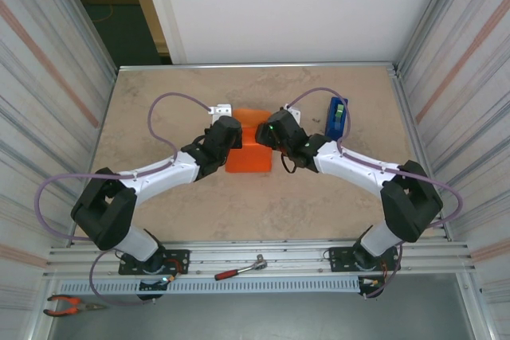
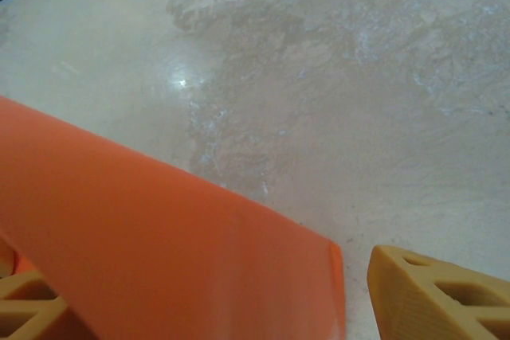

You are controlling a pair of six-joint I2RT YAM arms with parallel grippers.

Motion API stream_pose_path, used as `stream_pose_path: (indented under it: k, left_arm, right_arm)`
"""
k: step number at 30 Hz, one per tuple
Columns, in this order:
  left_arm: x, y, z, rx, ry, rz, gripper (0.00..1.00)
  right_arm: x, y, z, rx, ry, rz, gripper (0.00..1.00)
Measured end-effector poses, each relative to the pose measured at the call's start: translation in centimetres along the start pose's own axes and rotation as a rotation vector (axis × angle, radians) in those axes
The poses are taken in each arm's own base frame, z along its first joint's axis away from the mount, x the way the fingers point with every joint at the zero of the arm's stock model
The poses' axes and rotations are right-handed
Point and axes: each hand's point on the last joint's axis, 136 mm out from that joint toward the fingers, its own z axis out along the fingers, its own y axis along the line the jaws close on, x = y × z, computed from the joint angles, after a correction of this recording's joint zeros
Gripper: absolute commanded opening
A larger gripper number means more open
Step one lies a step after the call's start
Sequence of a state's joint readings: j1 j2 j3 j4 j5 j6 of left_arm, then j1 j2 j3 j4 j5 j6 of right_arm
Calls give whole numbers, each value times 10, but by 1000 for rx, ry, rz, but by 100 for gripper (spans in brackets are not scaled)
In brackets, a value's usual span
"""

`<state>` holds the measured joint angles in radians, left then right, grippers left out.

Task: Wrap the gift box in paper
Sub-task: Fold the wrapping paper for the gift box.

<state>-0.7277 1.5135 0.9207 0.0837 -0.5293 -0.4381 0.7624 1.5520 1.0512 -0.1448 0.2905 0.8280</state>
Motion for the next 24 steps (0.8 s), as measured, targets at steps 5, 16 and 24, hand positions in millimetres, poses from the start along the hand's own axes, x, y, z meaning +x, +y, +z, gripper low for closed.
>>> stream_pose_path:
  k: [5, 16, 24]
  left_arm:
    - [-1, -1, -3, 16, 7, 0, 48]
    - [-29, -14, -36, 148, -27, -57, 60]
    - [-6, -11, -24, 127, 24, -33, 59]
  right_arm:
    - [-1, 0, 2, -1, -14, 4, 69]
    - [-1, 2, 1, 8, -41, 4, 69]
    - [0, 2, 1, 9, -41, 16, 68]
